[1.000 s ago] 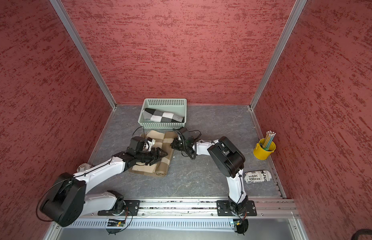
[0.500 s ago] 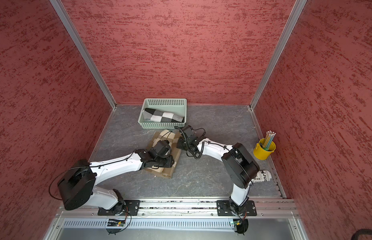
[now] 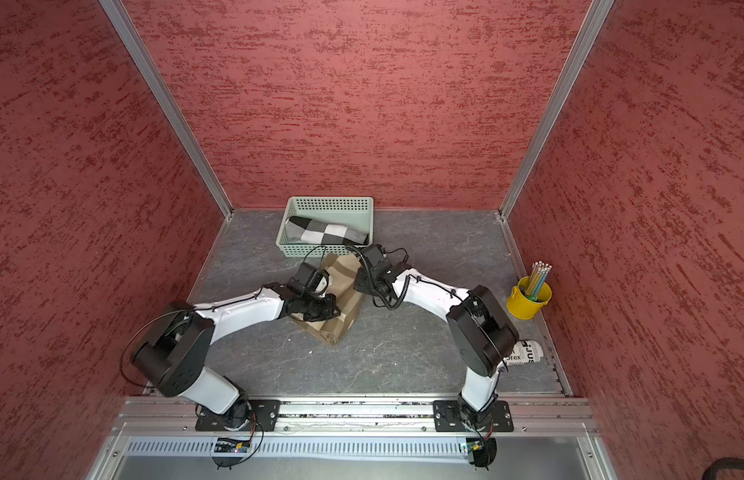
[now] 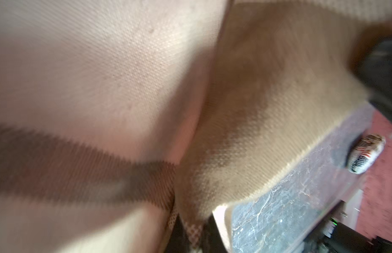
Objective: Roll up the scarf and place it into the basket
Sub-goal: Roll the scarf at the center of the board.
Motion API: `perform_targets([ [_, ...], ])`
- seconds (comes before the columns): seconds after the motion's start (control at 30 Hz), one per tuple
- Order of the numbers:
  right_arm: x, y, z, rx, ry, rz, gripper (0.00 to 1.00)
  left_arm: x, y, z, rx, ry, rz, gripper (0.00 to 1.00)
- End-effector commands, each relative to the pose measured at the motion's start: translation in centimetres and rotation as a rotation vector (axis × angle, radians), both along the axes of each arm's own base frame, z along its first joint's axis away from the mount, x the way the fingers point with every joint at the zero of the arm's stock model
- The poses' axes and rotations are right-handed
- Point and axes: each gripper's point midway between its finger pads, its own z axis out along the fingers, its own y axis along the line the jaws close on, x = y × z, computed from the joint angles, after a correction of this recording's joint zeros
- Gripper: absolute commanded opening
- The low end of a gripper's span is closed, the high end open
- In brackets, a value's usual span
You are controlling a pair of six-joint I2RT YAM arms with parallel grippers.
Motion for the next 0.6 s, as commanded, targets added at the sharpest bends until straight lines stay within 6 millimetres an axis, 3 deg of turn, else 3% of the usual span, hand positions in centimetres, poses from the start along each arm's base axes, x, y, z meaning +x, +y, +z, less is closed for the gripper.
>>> perform_targets([
  [0.0, 0.5, 0.9, 1.2, 0.069, -0.038, 0.008, 0.44, -0.8, -1.1, -1.1, -0.200, 0.137, -0.069, 0.00],
  [0.13, -0.5, 0.0, 1.6, 0.127, -0.071, 0.003, 0.50, -0.5, -1.1, -1.7, -0.253, 0.180, -0.061, 0.00],
  [0.3, -1.6, -1.2, -0.5, 0.173, -0.050, -0.018, 0.57, -0.2, -0.9, -1.6, -0.278, 0.191, -0.042, 0.00],
  [0.43, -0.7, 0.3, -0.1, 0.263, -0.129, 0.032, 0.66, -0.4, -0.6, -1.8, -0.275, 0.207, -0.036, 0.00],
  [0.57, 0.9, -0.2, -1.9, 0.243, -0.134, 0.015, 0.67, -0.4, -0.4, -1.8, -0.275, 0.213, -0.032, 0.00],
])
